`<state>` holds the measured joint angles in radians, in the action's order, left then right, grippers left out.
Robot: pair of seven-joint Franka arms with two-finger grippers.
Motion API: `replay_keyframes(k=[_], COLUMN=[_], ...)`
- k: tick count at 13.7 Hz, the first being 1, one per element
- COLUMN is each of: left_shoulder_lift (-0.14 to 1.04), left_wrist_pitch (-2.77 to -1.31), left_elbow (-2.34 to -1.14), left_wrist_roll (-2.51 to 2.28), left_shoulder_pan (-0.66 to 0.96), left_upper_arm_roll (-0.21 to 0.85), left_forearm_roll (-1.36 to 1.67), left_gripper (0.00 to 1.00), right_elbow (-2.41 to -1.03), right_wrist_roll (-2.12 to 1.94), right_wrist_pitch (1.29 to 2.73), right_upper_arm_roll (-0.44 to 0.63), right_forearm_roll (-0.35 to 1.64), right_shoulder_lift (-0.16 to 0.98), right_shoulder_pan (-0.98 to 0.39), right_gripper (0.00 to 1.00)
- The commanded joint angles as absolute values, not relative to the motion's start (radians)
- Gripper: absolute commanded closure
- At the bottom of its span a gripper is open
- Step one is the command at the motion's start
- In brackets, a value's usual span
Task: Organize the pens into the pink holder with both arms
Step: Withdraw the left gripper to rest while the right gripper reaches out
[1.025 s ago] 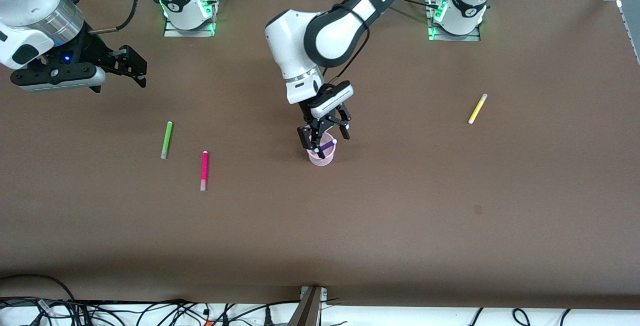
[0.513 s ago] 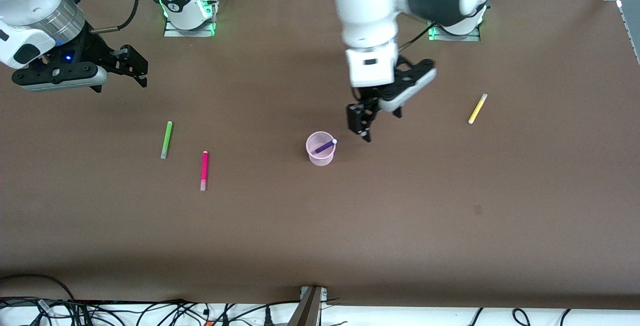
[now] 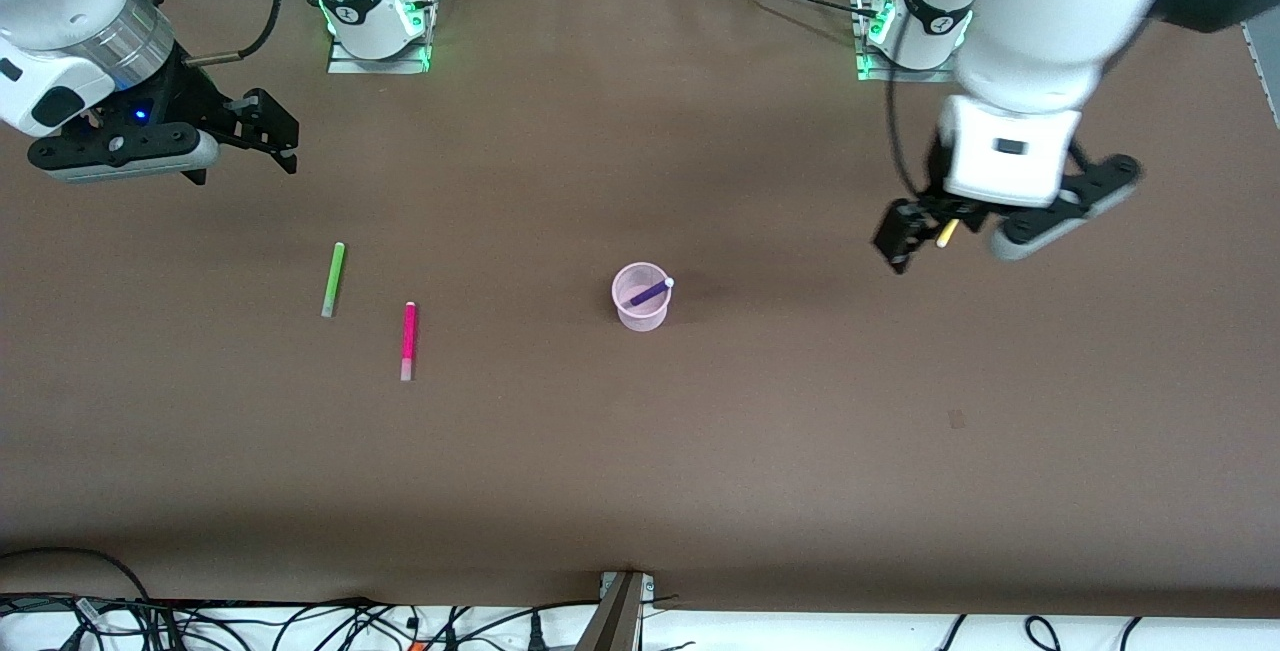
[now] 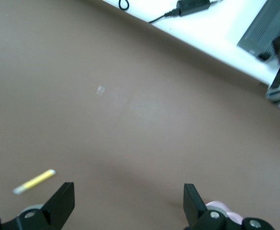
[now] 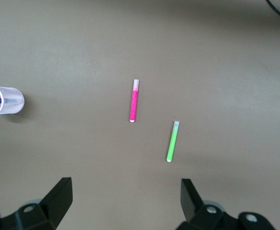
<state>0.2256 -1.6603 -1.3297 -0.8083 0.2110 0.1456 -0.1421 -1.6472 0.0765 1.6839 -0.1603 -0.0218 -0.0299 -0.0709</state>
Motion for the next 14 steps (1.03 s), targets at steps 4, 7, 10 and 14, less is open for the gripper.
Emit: replay_keyframes(k=[4, 7, 10, 14], left_shoulder_lift=[0.192, 0.222, 0.230, 0.219], left_wrist_pitch=[-1.598, -1.608, -1.675, -1.709], left_elbow=[-1.382, -1.396, -1.466, -1.531], left_wrist_roll=[-0.321, -0.126, -0.031, 0.021], left_shoulder_pan=[0.011, -0.064, -0.115, -0.137], left_upper_arm_roll=[0.160, 0.160, 0.160, 0.161], left_forearm_roll=[-0.066, -0.051, -0.049, -0.051], left_gripper=[0.00, 0.00, 0.00, 0.00], right_elbow=[-1.634, -1.634, -1.634, -1.629], right_wrist_roll=[0.083, 0.089, 0.072, 0.072], right_wrist_pitch=[1.692, 1.689, 1.693, 1.716], right_upper_arm_roll=[-0.160, -0.161, -0.163, -0.161], right_forearm_roll=[-0.026, -0.026, -0.021, -0.098], right_shoulder_lift=[-0.026, -0.028, 0.001, 0.130], right_shoulder_pan=[-0.077, -0.081, -0.124, -0.259], right_gripper=[0.00, 0.00, 0.00, 0.00])
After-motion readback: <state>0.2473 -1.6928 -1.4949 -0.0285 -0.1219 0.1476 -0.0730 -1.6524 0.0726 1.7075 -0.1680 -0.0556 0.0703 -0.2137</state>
